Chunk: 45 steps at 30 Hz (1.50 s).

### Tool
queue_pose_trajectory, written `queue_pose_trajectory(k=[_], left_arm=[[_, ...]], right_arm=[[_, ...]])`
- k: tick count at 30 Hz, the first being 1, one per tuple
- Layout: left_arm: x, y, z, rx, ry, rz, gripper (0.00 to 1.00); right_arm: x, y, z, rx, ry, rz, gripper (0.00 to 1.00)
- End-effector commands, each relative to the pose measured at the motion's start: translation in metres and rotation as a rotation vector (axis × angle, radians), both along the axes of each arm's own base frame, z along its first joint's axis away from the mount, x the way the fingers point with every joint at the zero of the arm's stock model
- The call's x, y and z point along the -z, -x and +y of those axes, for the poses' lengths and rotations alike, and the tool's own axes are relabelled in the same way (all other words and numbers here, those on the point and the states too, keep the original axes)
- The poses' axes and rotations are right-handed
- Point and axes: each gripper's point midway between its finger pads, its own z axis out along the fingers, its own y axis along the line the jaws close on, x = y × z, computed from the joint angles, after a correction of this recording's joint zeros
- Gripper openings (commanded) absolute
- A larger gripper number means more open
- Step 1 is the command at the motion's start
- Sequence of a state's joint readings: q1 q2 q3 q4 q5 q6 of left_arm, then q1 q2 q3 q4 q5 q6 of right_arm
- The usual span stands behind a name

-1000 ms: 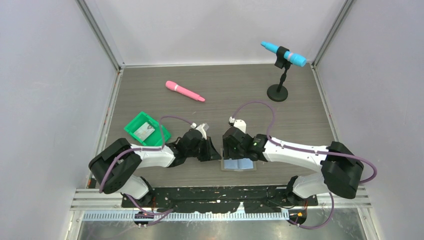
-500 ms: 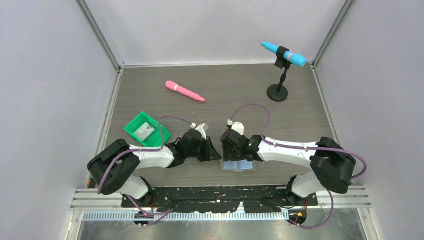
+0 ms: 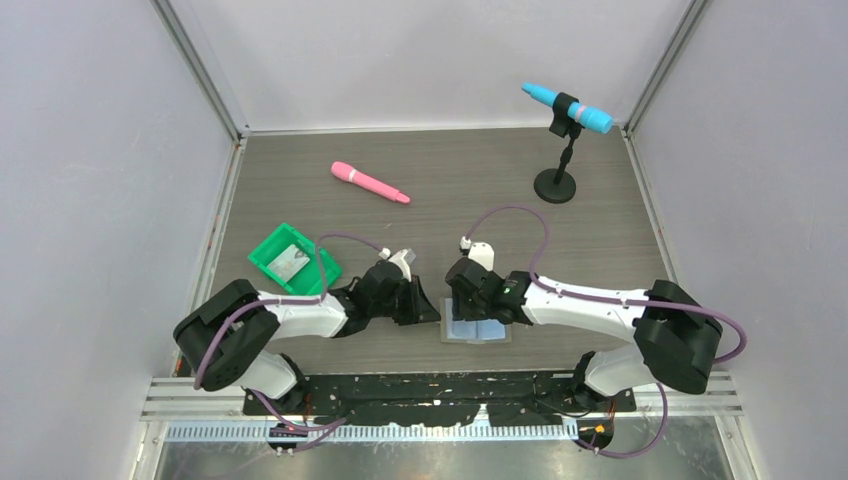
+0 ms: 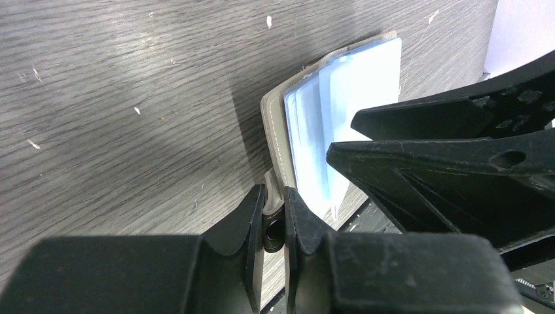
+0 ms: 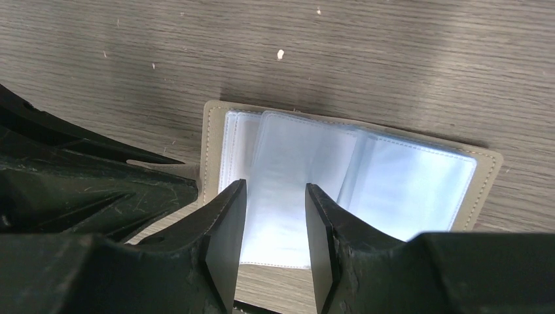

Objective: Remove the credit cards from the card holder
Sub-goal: Remove the credit card from the card holder.

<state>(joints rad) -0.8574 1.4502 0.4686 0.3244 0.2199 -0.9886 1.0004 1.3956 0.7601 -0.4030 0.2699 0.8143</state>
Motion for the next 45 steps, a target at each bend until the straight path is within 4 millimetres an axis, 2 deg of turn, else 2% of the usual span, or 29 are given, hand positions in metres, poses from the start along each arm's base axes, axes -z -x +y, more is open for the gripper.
queue_pose_trajectory(k=[1, 12, 19, 23, 29, 38, 41, 42, 45], left_arm=[[-0.013, -0.005, -0.002, -0.015, 0.031, -0.048, 0.01], [-0.013, -0.004, -0.002, -0.019, 0.018, -0.05, 0.01], [-0.015, -0.005, 0.0, -0.023, 0.016, -0.057, 0.01], [-0.016, -0.005, 0.0, -0.025, 0.016, -0.059, 0.01], [-0.017, -0.004, -0.001, -0.025, 0.017, -0.061, 0.01], [-0.018, -0.003, -0.003, -0.02, 0.016, -0.062, 0.01], [-0.019, -0.003, -0.003, -0.019, 0.019, -0.064, 0.01], [-0.02, -0.003, -0.004, -0.019, 0.021, -0.065, 0.01], [-0.021, -0.003, -0.005, -0.016, 0.023, -0.067, 0.01]], right_arm=[[-0.008, -0.001, -0.011, 0.02, 0.017, -0.038, 0.45], [-0.024, 0.007, -0.033, 0.042, 0.025, -0.056, 0.45], [-0.025, 0.014, -0.077, 0.132, 0.083, -0.043, 0.45], [-0.026, 0.019, -0.09, 0.172, 0.071, -0.025, 0.45], [-0.06, 0.011, -0.076, 0.153, -0.017, -0.076, 0.45], [-0.084, 0.003, -0.022, 0.03, -0.217, -0.112, 0.44], [-0.085, 0.0, -0.011, 0.017, -0.229, -0.113, 0.51], [-0.08, -0.001, -0.009, 0.017, -0.205, -0.099, 0.56], [-0.07, -0.004, -0.006, 0.022, -0.16, -0.083, 0.63]])
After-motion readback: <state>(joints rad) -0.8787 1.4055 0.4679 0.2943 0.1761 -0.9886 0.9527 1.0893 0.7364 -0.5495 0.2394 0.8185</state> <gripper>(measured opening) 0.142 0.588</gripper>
